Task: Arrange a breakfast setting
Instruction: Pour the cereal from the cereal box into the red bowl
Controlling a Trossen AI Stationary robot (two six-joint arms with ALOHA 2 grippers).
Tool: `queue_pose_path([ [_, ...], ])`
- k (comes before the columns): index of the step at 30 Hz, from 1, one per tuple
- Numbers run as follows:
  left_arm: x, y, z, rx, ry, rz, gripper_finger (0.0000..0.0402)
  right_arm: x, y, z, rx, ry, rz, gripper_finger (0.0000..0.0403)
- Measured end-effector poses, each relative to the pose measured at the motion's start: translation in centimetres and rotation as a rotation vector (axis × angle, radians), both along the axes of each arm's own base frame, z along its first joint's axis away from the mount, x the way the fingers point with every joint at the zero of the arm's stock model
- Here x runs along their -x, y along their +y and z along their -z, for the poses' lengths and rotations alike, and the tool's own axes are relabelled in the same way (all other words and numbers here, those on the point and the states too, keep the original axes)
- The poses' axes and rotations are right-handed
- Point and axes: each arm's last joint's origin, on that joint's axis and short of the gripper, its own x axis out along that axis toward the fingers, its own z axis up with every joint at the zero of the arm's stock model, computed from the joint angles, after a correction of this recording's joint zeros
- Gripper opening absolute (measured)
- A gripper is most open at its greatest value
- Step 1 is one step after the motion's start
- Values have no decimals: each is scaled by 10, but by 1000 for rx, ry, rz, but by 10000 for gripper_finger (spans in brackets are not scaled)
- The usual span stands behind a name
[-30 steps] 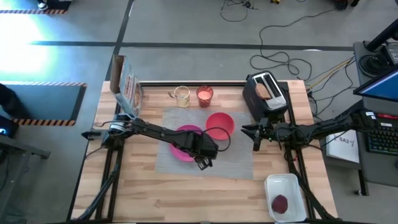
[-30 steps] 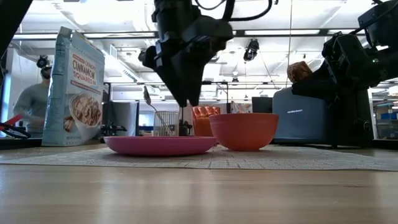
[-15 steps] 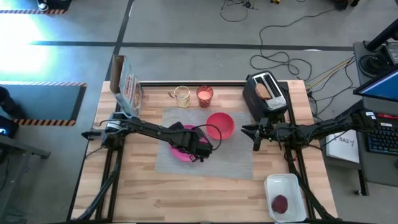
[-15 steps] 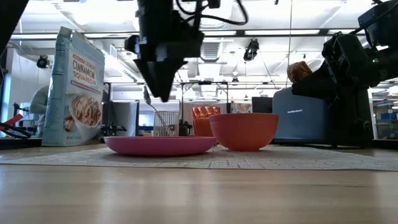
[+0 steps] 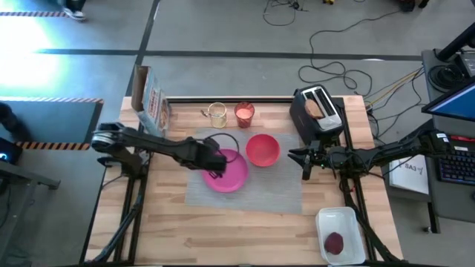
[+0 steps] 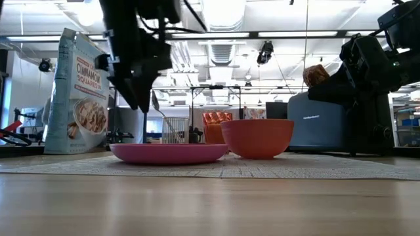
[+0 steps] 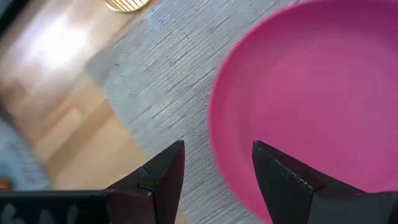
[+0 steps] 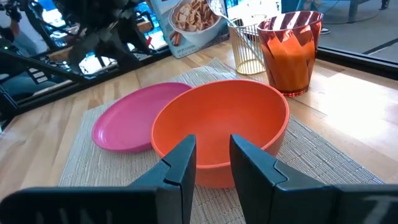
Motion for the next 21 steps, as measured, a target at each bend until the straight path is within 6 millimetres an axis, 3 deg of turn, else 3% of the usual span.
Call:
queue_pose_path([
  [8,23,0,2,62,-240,-115,172,0,0,0,0,0,0,86],
  [21,24,-3,6,5,-309,-230,172,0,0,0,0,0,1,86],
])
